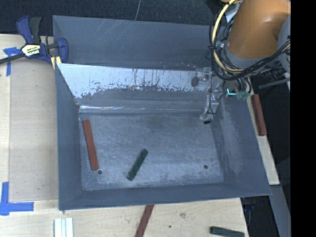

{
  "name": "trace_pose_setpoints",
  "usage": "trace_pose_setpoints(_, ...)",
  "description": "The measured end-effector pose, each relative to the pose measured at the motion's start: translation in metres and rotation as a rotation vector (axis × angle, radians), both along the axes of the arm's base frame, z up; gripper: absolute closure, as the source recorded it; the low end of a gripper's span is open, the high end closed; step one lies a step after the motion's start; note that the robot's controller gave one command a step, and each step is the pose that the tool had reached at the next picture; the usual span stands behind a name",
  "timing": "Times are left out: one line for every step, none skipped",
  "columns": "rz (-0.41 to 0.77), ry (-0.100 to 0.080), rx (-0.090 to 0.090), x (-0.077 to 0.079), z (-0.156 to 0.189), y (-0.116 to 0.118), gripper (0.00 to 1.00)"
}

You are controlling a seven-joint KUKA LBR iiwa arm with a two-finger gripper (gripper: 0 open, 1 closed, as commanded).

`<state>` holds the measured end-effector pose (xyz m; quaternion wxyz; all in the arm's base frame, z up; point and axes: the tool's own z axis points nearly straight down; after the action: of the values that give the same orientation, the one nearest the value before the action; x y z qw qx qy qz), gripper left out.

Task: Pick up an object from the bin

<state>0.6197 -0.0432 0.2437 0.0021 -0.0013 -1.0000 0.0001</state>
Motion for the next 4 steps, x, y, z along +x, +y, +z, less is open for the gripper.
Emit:
trace_pose_setpoints(0.000,-0.009,0.000,0.001,0.005,0.000,0.00)
trace_pose_setpoints(0.059,-0.014,-0.001,-0.004,-0.040,0.024,0.00)
trace_pose_setpoints(0.266,-0.009,0.000,-0.029,-0.094,0.046,0.00)
trace_pose_setpoints(0.414,-0.013,0.000,-0.029,-0.157,0.054,0.00)
